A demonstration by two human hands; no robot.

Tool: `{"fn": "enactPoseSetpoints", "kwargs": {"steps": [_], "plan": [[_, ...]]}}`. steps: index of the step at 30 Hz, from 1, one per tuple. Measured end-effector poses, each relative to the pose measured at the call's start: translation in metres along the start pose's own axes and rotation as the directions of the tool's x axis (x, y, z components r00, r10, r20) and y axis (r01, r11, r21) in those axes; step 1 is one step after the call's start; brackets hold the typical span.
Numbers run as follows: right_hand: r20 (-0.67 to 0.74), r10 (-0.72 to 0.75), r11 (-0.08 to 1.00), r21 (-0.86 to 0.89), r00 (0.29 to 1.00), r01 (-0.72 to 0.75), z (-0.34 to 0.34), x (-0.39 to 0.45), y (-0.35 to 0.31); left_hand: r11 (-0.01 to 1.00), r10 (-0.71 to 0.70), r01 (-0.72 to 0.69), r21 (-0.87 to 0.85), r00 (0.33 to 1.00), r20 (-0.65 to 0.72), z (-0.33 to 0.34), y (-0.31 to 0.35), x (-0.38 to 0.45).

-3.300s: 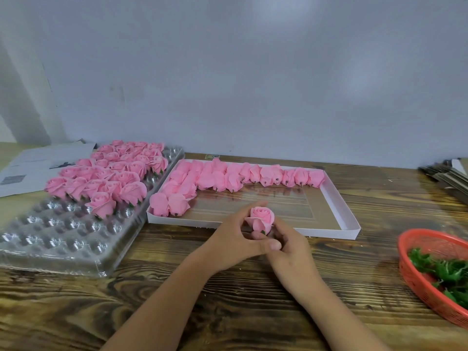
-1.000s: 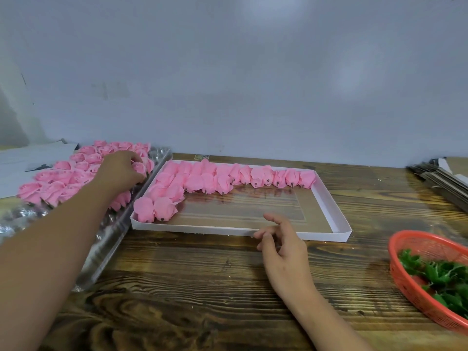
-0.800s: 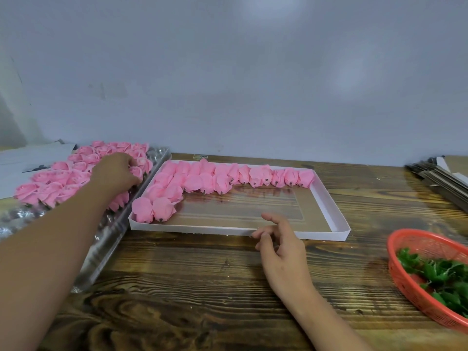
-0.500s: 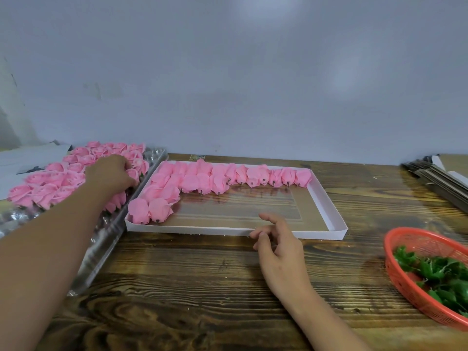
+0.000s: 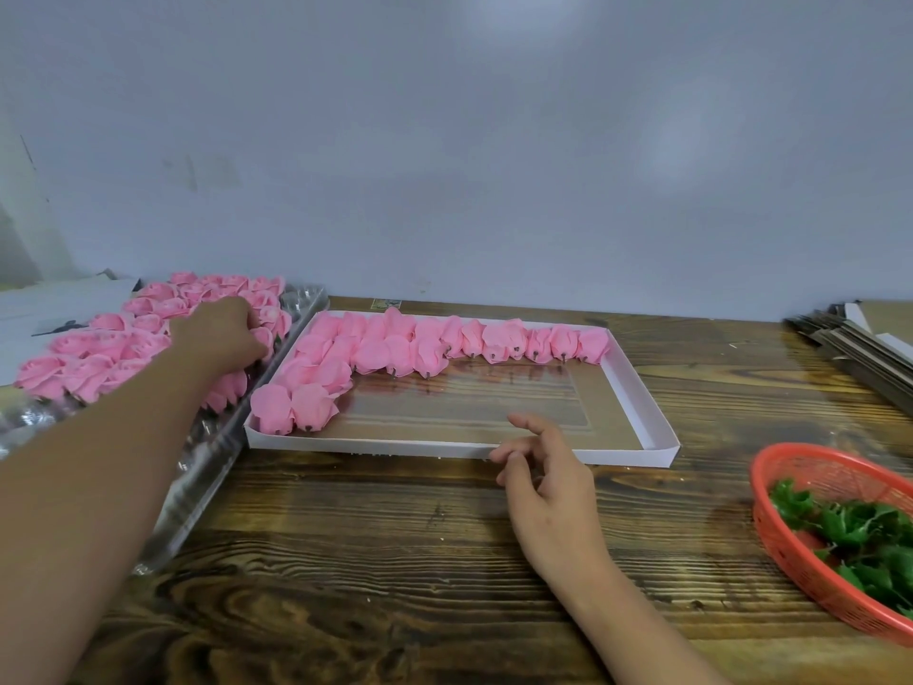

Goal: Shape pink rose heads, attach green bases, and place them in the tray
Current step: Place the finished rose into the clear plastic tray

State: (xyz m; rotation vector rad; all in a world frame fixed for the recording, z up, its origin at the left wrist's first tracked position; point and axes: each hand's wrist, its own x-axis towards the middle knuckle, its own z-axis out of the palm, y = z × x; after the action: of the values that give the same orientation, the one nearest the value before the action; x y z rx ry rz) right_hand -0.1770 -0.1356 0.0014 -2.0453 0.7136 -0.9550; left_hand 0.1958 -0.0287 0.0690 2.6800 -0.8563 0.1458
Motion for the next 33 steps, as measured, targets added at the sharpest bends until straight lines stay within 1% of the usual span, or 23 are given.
{"fn": "enactPoseSetpoints", "kwargs": {"steps": [7,10,12,13,15,16,17,18,19,20,22,23,26,30,33], "plan": [[0.003,-0.003,1.0,-0.001,1.0,0.003,0.0,0.0,0.0,1.0,-0.022,0.022,-0.016,0.999,0.025,-0.001,-0.002,-0.001],[0.008,-0.005,1.0,0.001,1.0,0.005,0.0,0.0,-0.001,0.999,-0.049,0.049,0.019,0.998,0.03,0.0,0.003,-0.003],[-0.002,-0.014,1.0,0.01,1.0,0.014,0.0,0.0,-0.001,0.998,-0.06,0.059,0.014,0.998,0.006,-0.003,0.014,-0.009],[-0.006,-0.016,1.0,0.015,1.0,0.016,0.0,0.0,-0.001,0.998,-0.057,0.057,0.018,0.998,-0.03,-0.006,0.022,-0.014],[-0.005,-0.018,0.999,0.031,1.0,0.018,0.0,0.0,0.0,0.999,-0.006,0.012,0.03,0.984,-0.178,-0.012,0.04,-0.03],[-0.005,-0.02,0.999,0.034,1.0,0.02,0.0,0.0,0.0,0.999,0.047,-0.051,-0.01,0.964,-0.262,-0.012,0.05,-0.042],[-0.005,-0.024,0.999,0.034,1.0,0.024,0.0,0.0,0.0,0.985,0.109,-0.144,-0.092,0.943,-0.315,-0.011,0.061,-0.056],[-0.003,-0.031,0.999,0.031,1.0,0.031,0.0,0.0,-0.001,0.951,0.175,-0.244,-0.188,0.93,-0.322,-0.008,0.072,-0.072],[0.0,-0.036,0.999,0.03,0.999,0.036,0.0,0.0,-0.002,0.907,0.249,-0.326,-0.265,0.925,-0.288,-0.002,0.082,-0.089],[0.0,-0.039,0.999,0.032,0.999,0.039,0.0,-0.001,-0.003,0.874,0.325,-0.384,-0.298,0.918,-0.229,0.005,0.091,-0.104],[-0.01,-0.045,0.998,0.032,0.999,0.046,-0.001,-0.001,-0.003,0.845,0.447,-0.464,-0.268,0.886,-0.124,0.022,0.101,-0.13],[-0.023,-0.05,0.998,0.026,0.999,0.05,-0.001,-0.001,-0.003,0.836,0.481,-0.489,-0.25,0.872,-0.096,0.03,0.103,-0.14],[-0.048,-0.055,0.998,-0.004,0.997,0.055,0.0,0.0,-0.002,0.818,0.528,-0.527,-0.232,0.847,-0.065,0.049,0.101,-0.154],[-0.077,-0.035,0.998,-0.056,0.996,0.03,0.002,0.008,0.001,0.807,0.524,-0.496,-0.32,0.852,-0.001,0.057,0.095,-0.153],[-0.101,-0.016,0.993,-0.121,0.995,0.003,0.002,0.025,-0.003,0.801,0.536,-0.489,-0.346,0.843,0.05,0.057,0.091,-0.152]]}}
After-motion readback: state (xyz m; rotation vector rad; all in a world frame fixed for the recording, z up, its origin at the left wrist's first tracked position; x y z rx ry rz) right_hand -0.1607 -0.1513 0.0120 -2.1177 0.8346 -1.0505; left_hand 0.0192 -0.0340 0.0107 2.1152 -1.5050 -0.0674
